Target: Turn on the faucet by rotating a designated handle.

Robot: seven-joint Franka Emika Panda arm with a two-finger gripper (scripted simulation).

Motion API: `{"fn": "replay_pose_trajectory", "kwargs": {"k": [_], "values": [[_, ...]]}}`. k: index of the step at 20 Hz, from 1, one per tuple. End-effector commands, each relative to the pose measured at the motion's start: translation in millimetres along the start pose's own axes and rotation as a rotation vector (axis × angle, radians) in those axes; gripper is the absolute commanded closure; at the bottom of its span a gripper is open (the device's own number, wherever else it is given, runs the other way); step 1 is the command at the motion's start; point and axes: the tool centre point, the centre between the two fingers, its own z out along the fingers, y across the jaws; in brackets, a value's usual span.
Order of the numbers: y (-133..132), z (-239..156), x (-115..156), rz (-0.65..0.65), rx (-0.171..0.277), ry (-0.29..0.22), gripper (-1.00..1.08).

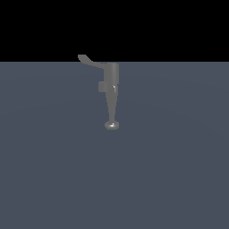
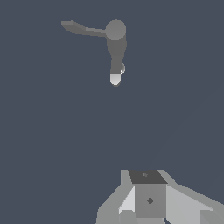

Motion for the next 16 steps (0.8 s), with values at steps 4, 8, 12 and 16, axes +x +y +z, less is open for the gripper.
{"fn": "replay_pose_trajectory", "kwargs": {"k": [4,8,12,16], "values": [[-9,8,32,0.144,0.046,-0.03,1.08],[-16,16,56,0.255,0.069,-0.054,1.08],[-22,26,80,0.368,0.083,-0.077,1.08],[-29,38,104,0.483,0.09,-0.097,1.08]]}}
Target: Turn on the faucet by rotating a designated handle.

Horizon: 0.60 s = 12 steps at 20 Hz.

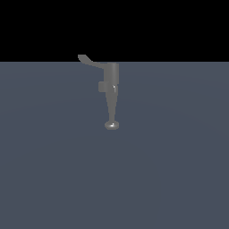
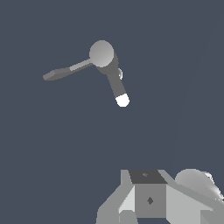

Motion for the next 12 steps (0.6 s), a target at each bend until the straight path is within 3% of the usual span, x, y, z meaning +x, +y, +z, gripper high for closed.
{"fn": "replay_pose_trajectory", "kwargs": {"k": [1,12], "values": [[-10,7,13,0.074,0.004,-0.01,1.08],[-50,46,65,0.396,-0.005,-0.023,1.08]]}}
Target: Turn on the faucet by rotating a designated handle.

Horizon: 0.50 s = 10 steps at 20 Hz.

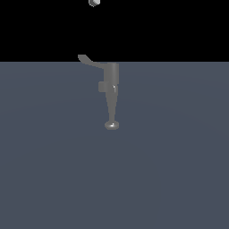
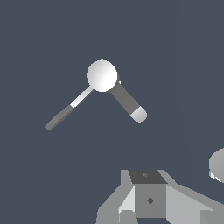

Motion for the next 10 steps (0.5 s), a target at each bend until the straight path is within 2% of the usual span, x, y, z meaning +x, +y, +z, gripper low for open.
{"fn": "replay_pose_trajectory", "kwargs": {"k": [1,10], "values": [[-13,9,8,0.075,-0.003,0.003,1.08],[-55,46,33,0.331,-0.016,0.04,1.08]]}}
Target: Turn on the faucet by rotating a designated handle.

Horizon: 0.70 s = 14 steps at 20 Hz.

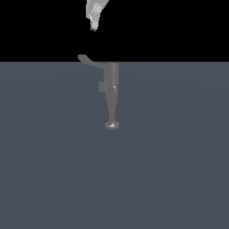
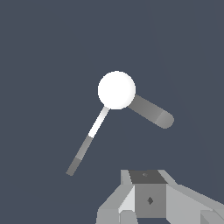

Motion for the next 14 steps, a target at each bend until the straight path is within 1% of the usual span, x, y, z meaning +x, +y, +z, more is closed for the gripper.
{"fn": "replay_pose_trajectory", "kwargs": {"k": [1,7,14], "values": [[-13,10,2,0.072,-0.001,0.015,1.08],[-43,35,6,0.233,0.002,0.061,1.08],[-74,61,7,0.396,0.02,0.124,1.08]]}}
